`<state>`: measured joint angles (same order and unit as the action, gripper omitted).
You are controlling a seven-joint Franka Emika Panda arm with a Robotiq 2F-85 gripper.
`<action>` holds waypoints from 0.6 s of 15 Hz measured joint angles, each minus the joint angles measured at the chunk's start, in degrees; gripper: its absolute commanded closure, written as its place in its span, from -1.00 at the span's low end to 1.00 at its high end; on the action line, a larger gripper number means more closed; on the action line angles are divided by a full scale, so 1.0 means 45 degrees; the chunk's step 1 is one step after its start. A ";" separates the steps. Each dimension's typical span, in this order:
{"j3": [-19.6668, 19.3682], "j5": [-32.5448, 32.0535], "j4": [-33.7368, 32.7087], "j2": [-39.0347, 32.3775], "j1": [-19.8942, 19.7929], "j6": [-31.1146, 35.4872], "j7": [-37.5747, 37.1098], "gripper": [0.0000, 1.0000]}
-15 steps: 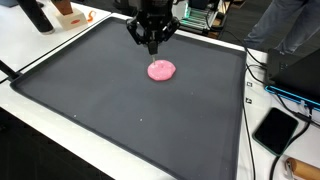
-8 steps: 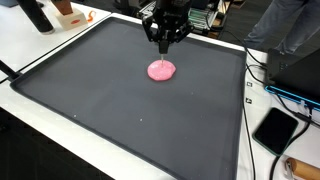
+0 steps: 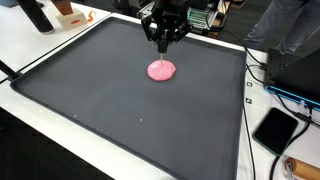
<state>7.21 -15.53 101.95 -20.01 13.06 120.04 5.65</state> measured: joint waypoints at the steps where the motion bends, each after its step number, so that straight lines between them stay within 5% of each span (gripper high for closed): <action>1: 0.0035 0.0000 -0.0009 -0.0006 0.0018 -0.0101 -0.0025 0.93; 9: 0.0226 -0.0749 -0.0455 -0.0535 0.1190 -0.1913 -0.2096 0.93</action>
<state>8.23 -18.90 99.90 -22.42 18.41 111.43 -3.79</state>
